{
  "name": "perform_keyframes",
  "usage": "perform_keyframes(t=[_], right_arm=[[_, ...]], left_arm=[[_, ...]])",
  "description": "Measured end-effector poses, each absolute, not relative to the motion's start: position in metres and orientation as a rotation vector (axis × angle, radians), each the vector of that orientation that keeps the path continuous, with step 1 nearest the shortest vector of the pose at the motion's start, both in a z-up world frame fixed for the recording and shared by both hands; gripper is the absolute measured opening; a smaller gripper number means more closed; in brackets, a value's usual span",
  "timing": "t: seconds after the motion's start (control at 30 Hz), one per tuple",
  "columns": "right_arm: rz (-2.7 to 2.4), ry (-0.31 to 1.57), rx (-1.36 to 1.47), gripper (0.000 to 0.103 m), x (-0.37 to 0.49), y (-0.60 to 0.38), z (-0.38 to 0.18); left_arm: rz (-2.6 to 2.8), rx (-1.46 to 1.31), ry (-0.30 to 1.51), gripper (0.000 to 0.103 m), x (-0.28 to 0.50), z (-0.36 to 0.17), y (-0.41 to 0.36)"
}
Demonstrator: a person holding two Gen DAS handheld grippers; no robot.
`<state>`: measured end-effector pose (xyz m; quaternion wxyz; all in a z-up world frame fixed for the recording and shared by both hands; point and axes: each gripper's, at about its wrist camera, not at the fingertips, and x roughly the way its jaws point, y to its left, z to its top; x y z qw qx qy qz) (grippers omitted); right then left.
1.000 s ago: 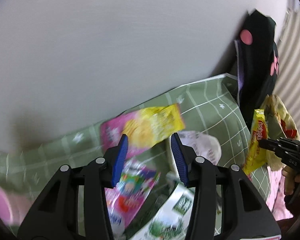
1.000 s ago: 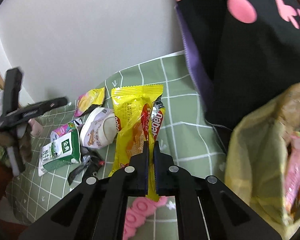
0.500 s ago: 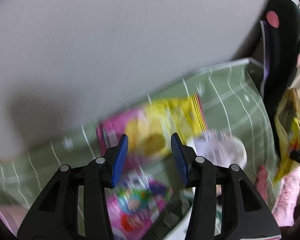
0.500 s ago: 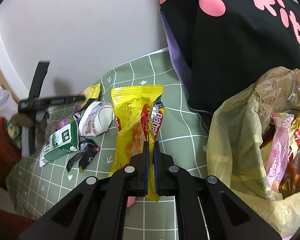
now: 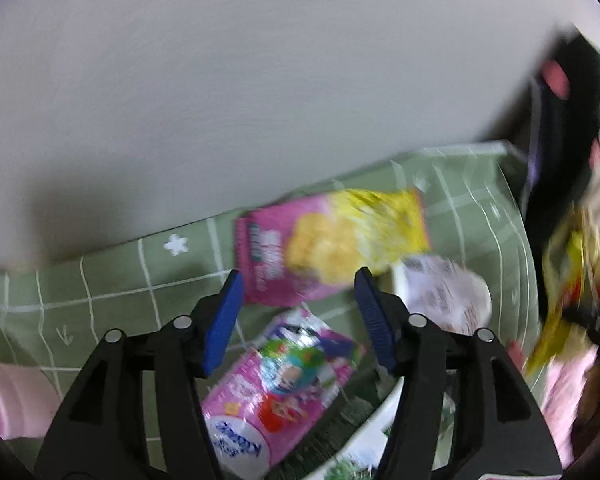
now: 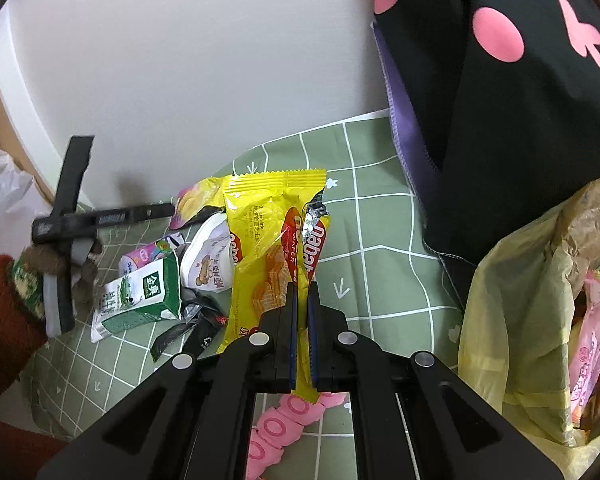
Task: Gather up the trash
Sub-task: 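Grasp the pink-and-yellow chip bag with the left gripper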
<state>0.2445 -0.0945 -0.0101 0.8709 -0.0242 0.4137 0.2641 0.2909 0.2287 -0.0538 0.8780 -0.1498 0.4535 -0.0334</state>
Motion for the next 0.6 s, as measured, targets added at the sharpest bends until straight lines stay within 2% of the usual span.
perform_keyframes(t=[0.33, 0.47, 0.53, 0.6], right_arm=[[0.517, 0.894, -0.050, 0.006, 0.244, -0.101, -0.017], [0.514, 0.887, -0.049, 0.006, 0.244, -0.101, -0.016], [0.513, 0.879, -0.049, 0.006, 0.245, -0.101, -0.015], [0.509, 0.872, -0.047, 0.006, 0.246, -0.102, -0.013]], left_arm=[[-0.062, -0.403, 1.029, 0.053, 0.324, -0.080, 0.238], [-0.067, -0.406, 1.031, 0.028, 0.324, -0.075, 0.229], [-0.066, -0.385, 0.997, 0.022, 0.315, -0.063, 0.224], [-0.057, -0.377, 0.955, 0.020, 0.303, -0.048, 0.220]])
